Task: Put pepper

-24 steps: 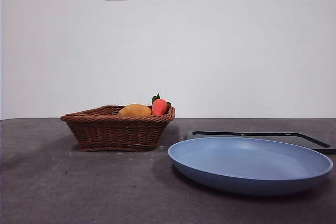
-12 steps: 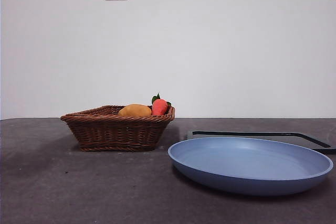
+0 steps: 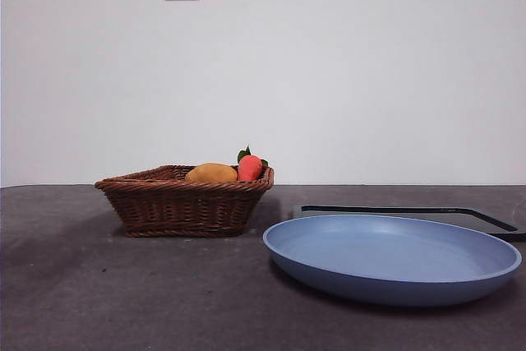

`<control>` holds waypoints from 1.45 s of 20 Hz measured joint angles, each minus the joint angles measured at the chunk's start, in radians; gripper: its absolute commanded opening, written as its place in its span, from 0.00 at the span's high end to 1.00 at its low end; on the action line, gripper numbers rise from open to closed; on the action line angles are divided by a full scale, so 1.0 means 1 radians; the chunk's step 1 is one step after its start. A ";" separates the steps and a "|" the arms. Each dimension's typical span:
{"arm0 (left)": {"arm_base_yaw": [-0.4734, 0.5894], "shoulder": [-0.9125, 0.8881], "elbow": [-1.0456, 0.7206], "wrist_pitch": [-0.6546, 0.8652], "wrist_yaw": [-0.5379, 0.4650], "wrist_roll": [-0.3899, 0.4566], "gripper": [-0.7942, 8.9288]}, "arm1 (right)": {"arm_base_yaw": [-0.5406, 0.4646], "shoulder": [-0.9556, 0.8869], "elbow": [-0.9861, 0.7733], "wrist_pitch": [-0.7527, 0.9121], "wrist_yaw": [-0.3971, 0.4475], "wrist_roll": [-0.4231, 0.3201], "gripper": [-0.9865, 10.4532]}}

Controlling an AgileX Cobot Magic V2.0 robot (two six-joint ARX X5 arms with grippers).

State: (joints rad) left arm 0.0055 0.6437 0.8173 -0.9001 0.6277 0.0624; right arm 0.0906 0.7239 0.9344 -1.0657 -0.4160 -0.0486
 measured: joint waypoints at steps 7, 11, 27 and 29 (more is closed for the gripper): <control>0.000 0.000 0.000 0.003 0.000 0.001 0.54 | 0.000 0.160 0.000 0.055 0.000 0.013 0.64; 0.000 0.000 0.000 0.003 0.000 0.001 0.54 | 0.002 0.338 0.000 0.154 0.000 0.031 0.64; 0.000 0.000 0.000 0.004 0.000 0.001 0.54 | 0.071 0.877 0.000 0.424 0.053 0.017 0.71; 0.000 0.000 0.000 0.004 0.000 0.001 0.54 | 0.073 0.907 0.000 0.436 0.053 0.014 0.72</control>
State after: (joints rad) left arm 0.0055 0.6441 0.8173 -0.8963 0.6281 0.0635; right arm 0.1638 1.6310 0.9348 -0.6296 -0.3630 -0.0345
